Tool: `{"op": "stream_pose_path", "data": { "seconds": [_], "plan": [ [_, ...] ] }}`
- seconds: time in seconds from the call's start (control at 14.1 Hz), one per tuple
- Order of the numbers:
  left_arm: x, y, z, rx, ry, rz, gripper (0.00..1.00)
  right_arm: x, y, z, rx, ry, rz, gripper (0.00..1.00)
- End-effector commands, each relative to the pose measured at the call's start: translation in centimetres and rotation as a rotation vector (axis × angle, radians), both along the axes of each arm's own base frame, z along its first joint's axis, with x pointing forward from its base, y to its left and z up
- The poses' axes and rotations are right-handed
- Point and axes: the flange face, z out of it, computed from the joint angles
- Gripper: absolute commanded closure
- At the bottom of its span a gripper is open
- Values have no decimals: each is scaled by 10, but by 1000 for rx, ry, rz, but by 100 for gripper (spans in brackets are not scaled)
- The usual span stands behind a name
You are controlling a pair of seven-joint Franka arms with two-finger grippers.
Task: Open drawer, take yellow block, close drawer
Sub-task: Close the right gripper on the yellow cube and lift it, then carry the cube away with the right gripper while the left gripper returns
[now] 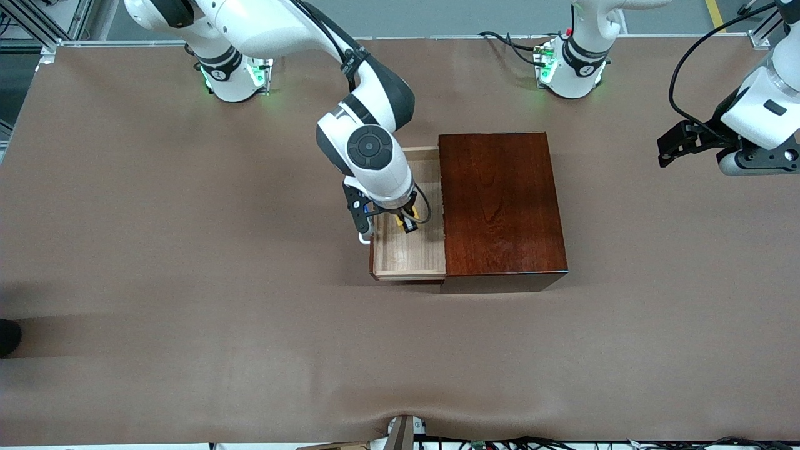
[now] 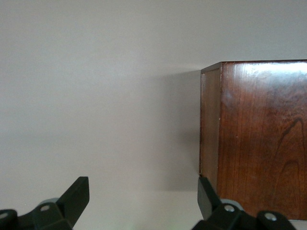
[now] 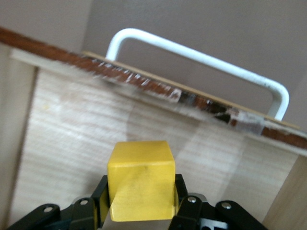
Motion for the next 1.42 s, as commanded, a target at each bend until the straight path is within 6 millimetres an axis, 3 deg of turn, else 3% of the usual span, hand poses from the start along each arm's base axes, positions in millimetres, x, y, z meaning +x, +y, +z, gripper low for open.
{"op": "stream_pose_path", "data": {
  "seconds": [0.0,0.07,0.28,0.5,0.64,1.14,1.35],
  "plan": [
    [-8,0,6,-19,-1,-17,0,-5,5,29,33,-5,-25,100],
    [-8,0,6,-19,-1,-17,0,-4,3,32,35,-7,-30,100],
    [-8,0,6,-19,-1,-17,0,-1,-9,72,40,-19,-32,100],
    [-8,0,6,-19,-1,-17,0,19,-34,103,34,-3,-52,100],
    [-8,0,4,-19,2,-17,0,26,-45,111,24,-9,-33,100],
    [-4,-2,-1,-20,5,-21,0,63,-130,151,23,-37,135,100],
    [1,-12,-12,-18,19,-33,0,78,-166,148,27,-24,276,100]
  ]
}}
